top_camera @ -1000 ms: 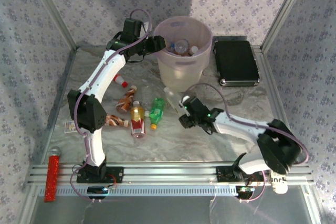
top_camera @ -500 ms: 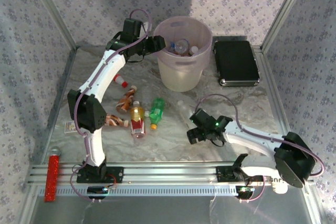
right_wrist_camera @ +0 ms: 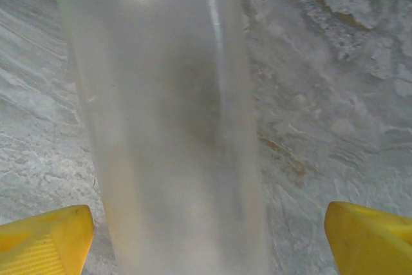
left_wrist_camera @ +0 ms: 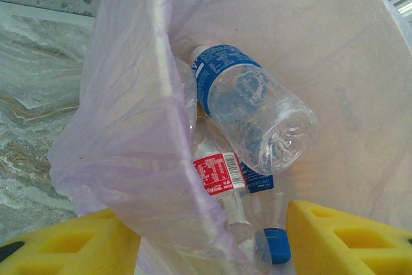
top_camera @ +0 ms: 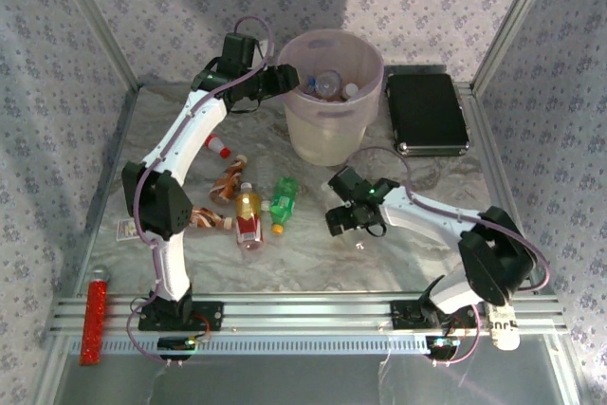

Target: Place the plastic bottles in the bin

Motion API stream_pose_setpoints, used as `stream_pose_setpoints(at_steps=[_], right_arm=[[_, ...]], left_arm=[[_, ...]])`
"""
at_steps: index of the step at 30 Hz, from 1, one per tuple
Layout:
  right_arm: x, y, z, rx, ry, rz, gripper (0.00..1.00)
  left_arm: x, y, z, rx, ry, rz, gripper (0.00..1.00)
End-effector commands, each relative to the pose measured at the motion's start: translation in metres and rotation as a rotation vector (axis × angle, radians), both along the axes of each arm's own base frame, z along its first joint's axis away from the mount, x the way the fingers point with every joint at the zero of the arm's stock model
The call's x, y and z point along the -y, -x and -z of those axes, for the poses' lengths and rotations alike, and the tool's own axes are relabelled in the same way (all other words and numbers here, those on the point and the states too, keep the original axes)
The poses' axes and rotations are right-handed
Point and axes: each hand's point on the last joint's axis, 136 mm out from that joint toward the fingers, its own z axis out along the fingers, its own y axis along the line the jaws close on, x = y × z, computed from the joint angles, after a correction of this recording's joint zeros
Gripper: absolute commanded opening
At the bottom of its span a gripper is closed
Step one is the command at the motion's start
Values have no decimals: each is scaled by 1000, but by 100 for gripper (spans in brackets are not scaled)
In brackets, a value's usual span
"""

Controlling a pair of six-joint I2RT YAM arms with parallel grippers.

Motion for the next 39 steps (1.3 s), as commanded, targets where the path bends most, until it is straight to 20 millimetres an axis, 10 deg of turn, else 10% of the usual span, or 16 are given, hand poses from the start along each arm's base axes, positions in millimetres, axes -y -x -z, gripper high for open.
stream_pose_setpoints(at_steps=[1, 10, 16, 31, 39], right_arm=[[-9, -9, 1, 1, 17, -35, 91], [-15, -9, 1, 13, 34, -61, 59], [-13, -2, -26, 35, 22, -86, 56], [-2, 13, -211, 295, -186, -164, 50], [4, -33, -302, 477, -243, -153, 49]], left_arm=[[-1, 7, 16, -58, -28, 21, 61], [-1, 6, 17, -61, -31, 17, 61], [0, 6, 18, -61, -29, 19, 61], [-2, 7, 17, -53, -40, 20, 61], [-3, 9, 15, -53, -44, 23, 61]])
